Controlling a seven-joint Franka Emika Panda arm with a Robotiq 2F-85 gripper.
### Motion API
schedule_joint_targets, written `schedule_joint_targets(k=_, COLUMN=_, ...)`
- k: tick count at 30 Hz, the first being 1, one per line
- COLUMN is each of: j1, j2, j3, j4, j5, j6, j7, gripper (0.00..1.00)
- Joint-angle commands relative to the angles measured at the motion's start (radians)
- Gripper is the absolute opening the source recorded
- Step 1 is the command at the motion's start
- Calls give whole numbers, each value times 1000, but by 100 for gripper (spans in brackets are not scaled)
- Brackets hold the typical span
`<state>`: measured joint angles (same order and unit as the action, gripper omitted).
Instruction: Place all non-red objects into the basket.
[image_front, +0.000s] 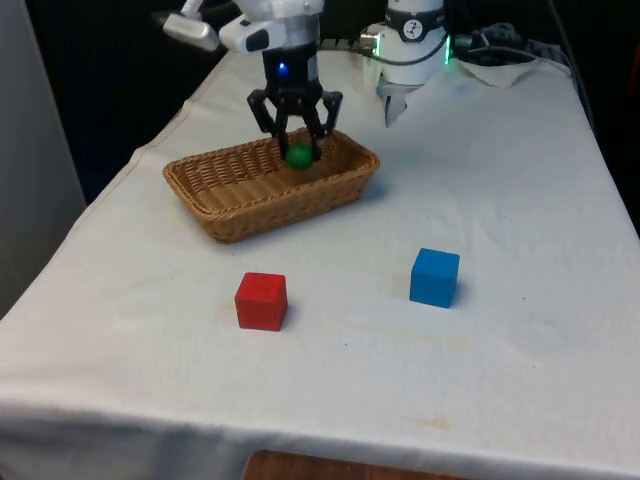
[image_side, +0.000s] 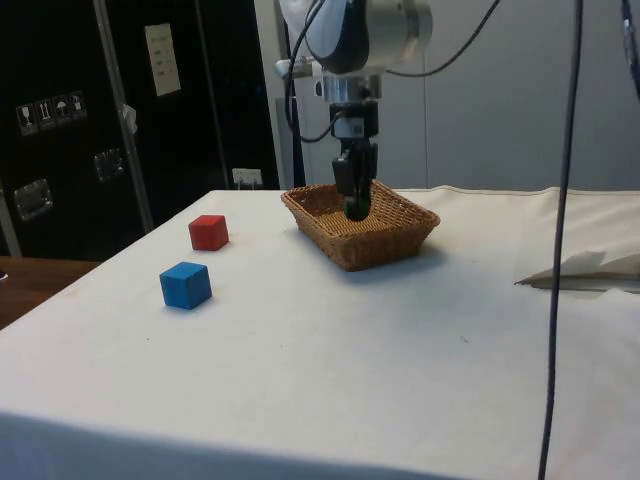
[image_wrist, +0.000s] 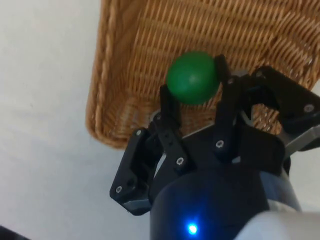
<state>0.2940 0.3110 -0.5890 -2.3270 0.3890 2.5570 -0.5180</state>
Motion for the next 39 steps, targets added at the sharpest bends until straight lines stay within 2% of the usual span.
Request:
schedule_joint_targets(k=1, j1=-12, j2=8, j3=8, j4=4, j5=21, j6=8, j7=-16, gripper=0)
schedule_joint_targets(k=2, j1=-1, j2=13, j3=-1, j4=6, j5=11, j6=1, j7=-7, gripper=0)
schedule_joint_targets(k=3, j1=-13, j2=19, j3=7, j4=10, j5=30, j6=9, j7=-22, gripper=0)
schedule_joint_targets(k=11, j1=-18, j2=92, j3=-6, j4=39, j5=98, j6=15, j7=-48, gripper=0)
schedule_joint_targets(k=12, j1=-8, j2=89, j3=-16, j4=37, j5=82, j6=5, j7=-38, gripper=0)
schedule_joint_targets(k=13, j1=-17, j2=98, j3=-7, j4=40, j5=103, j6=17, j7=-47, gripper=0)
schedule_joint_targets(k=19, j1=-14, j2=113, j3=-7, j4=43, j5=135, j6=20, j7=-46, gripper=0)
schedule_joint_targets(k=20, j1=-8, j2=115, j3=-15, j4=43, j5=121, j6=15, j7=-39, gripper=7)
schedule_joint_targets(k=21, j1=-14, j2=113, j3=-7, j4=43, j5=136, j6=19, j7=-46, gripper=7)
schedule_joint_targets(k=26, j1=-14, j2=114, j3=-6, j4=42, j5=145, j6=19, j7=-46, gripper=54)
schedule_joint_targets(k=27, j1=-14, j2=114, j3=-5, j4=42, j5=146, j6=18, j7=-46, gripper=73)
schedule_joint_targets(k=30, j1=-13, j2=114, j3=-5, j4=42, j5=147, j6=18, j7=-46, gripper=100)
schedule_joint_targets(k=31, j1=-8, j2=116, j3=-12, j4=43, j5=135, j6=14, j7=-39, gripper=100)
schedule_joint_targets(k=32, j1=-13, j2=115, j3=-5, j4=42, j5=147, j6=18, j7=-46, gripper=100)
schedule_joint_targets(k=36, j1=-14, j2=115, j3=-5, j4=43, j5=147, j6=17, j7=-46, gripper=100)
schedule_joint_targets(k=39, j1=-2, j2=94, j3=-28, j4=46, j5=124, j6=-1, j7=-28, gripper=100)
